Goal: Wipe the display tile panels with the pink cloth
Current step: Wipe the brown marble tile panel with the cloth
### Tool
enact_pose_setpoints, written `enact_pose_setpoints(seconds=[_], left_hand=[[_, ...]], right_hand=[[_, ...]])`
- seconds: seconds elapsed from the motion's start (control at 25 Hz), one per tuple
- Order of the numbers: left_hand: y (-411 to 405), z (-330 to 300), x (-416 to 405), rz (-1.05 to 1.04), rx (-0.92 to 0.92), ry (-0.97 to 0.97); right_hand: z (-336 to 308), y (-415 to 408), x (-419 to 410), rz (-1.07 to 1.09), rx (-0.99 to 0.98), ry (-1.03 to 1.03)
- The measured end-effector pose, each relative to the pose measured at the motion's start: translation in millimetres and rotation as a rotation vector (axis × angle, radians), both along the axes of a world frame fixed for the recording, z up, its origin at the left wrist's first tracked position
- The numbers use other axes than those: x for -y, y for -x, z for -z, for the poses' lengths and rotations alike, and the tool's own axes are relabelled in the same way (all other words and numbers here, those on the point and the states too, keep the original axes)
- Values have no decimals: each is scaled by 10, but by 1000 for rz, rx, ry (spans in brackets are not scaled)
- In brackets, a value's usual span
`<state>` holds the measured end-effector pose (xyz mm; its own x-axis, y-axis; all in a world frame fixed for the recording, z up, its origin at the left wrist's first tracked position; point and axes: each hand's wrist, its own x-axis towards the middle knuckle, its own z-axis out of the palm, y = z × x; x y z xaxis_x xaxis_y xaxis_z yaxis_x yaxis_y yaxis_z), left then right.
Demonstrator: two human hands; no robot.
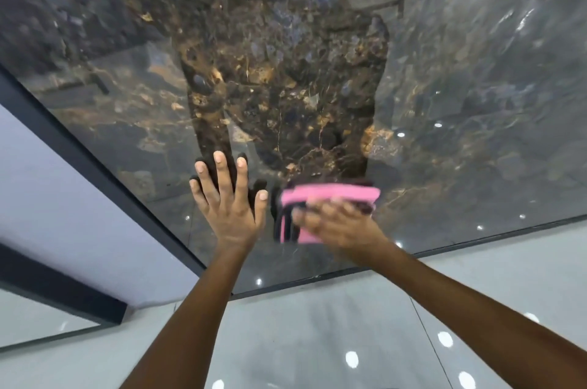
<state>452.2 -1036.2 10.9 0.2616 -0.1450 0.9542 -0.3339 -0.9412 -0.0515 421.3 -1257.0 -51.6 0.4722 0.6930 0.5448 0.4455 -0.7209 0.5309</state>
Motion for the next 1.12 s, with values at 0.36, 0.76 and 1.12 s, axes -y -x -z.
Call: enact_pose_setpoints(seconds=[0.36, 0.76, 1.12], left_hand=[[76, 183, 74, -14, -71, 60], [-84, 389, 121, -50, 55, 50], [361, 250, 350, 79, -301, 298]], right_hand=[[130, -61, -71, -156, 30, 19], [889, 75, 675, -122, -308, 617], [-105, 233, 445, 15, -56, 256]])
